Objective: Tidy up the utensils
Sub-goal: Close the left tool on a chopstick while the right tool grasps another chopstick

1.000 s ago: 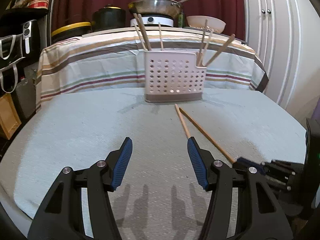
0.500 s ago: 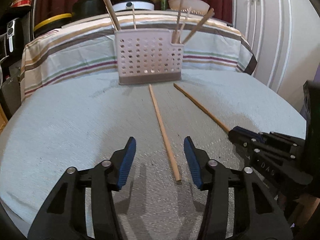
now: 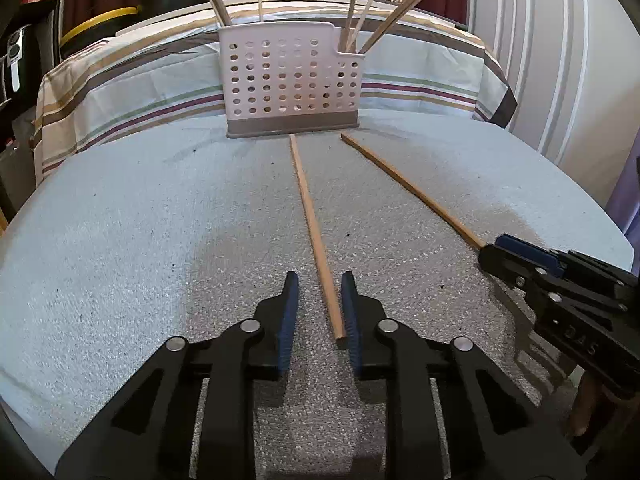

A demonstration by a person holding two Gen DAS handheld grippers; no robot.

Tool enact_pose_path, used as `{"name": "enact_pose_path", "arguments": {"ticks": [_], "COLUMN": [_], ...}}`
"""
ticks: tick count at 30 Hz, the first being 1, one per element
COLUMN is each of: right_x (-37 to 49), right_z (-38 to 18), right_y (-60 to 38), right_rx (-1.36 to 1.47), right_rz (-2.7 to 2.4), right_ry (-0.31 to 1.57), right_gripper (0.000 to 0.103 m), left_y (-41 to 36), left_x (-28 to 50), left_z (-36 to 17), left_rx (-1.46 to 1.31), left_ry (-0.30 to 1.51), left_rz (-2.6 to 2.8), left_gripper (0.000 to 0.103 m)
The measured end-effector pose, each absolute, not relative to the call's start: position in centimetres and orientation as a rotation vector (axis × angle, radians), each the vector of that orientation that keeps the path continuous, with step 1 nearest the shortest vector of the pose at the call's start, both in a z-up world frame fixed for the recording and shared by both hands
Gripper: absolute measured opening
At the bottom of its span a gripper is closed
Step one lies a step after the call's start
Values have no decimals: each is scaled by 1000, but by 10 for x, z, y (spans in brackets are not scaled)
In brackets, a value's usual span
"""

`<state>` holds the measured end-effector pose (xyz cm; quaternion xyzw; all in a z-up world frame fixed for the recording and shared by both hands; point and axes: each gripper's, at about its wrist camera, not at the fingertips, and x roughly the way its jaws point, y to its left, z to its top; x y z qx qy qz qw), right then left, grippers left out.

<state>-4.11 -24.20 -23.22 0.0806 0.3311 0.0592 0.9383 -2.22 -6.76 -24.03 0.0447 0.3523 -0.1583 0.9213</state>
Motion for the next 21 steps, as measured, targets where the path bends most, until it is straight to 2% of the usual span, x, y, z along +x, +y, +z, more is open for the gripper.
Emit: {"name": "enact_pose_path", "arguments": {"ticks": [5,9,13,21], "right_x": [-45,-45,-45,-48], "right_z": [-232,-232,-232,-226], "right_y": [-241,-241,-241,-239], "right_rx": [161,151,152,139], "right_rz": [119,120,124,123], "right_ry": [675,674,678,651], "right_gripper": [23,22,8,7], "left_y": [-66,-66,-65,-61], "left_x": [-22,-23,-24,-27], "left_z": [-241,-241,-240,-235], "left_rx": [86,78,73,64], "left_ry": [724,722,718,682], "left_rz": [-326,-329,-341,-349], "left_gripper": [20,12,6,6]}}
